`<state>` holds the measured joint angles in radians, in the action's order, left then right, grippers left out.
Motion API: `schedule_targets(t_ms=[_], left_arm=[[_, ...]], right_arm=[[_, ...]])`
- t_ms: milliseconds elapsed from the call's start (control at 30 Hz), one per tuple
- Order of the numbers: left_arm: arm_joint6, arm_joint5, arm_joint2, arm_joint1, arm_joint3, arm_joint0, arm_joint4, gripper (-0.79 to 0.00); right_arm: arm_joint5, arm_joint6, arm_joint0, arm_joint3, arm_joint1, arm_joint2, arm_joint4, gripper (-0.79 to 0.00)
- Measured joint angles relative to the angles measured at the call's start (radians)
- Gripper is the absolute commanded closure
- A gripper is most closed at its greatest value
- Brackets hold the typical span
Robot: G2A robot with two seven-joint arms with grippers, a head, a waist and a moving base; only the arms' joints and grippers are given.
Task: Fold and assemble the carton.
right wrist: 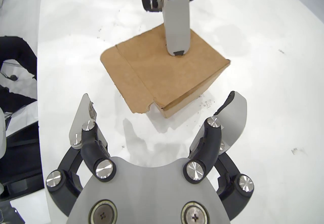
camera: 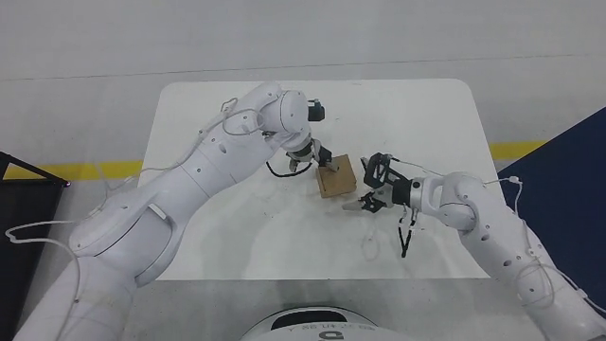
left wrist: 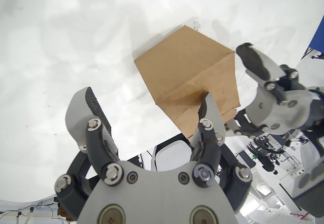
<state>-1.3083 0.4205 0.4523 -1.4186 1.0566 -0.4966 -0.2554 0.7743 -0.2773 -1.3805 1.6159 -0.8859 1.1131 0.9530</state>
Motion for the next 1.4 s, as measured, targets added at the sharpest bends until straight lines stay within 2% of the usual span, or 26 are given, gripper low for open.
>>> schedule_targets(t_ms=[133, 333, 900, 1033, 1100, 1200, 1267, 1367, 1400], left_arm=[[-0.008, -0.005, 0.008, -0.007, -0.008, -0.001, 0.024, -0.785], [-0.006, -0.009, 0.009, -0.01, -0.01, 0.004, 0.003, -0.785], [-0.028, -0.026, 0.0, -0.009, 0.002, -0.017, -0.069, -0.785], [-0.03, -0.028, 0.001, -0.01, 0.009, -0.023, -0.08, -0.785], [-0.032, -0.028, 0.002, -0.01, 0.01, -0.025, -0.082, -0.785], [-0.036, -0.028, 0.003, -0.012, 0.013, -0.027, -0.087, -0.785], [-0.038, -0.029, 0.002, -0.013, 0.016, -0.028, -0.096, -0.785], [-0.038, -0.03, 0.002, -0.015, 0.016, -0.031, -0.1, -0.785], [-0.039, -0.03, 0.002, -0.016, 0.016, -0.032, -0.1, -0.785]], right_arm=[[-0.012, 0.042, -0.035, 0.007, 0.007, 0.05, -0.023, -0.785], [-0.004, -0.039, 0.016, 0.016, -0.003, 0.009, -0.037, -0.785], [-0.048, -0.118, 0.089, -0.046, -0.026, -0.05, -0.088, -0.785], [-0.053, -0.156, 0.132, -0.076, -0.038, -0.086, -0.092, -0.699], [-0.063, -0.172, 0.148, -0.085, -0.043, -0.1, -0.097, -0.61], [-0.069, -0.177, 0.163, -0.101, -0.048, -0.112, -0.102, -0.56], [-0.073, -0.179, 0.164, -0.11, -0.05, -0.114, -0.099, -0.477], [-0.072, -0.183, 0.161, -0.113, -0.05, -0.114, -0.09, -0.453], [-0.07, -0.183, 0.159, -0.112, -0.049, -0.113, -0.087, -0.391]])
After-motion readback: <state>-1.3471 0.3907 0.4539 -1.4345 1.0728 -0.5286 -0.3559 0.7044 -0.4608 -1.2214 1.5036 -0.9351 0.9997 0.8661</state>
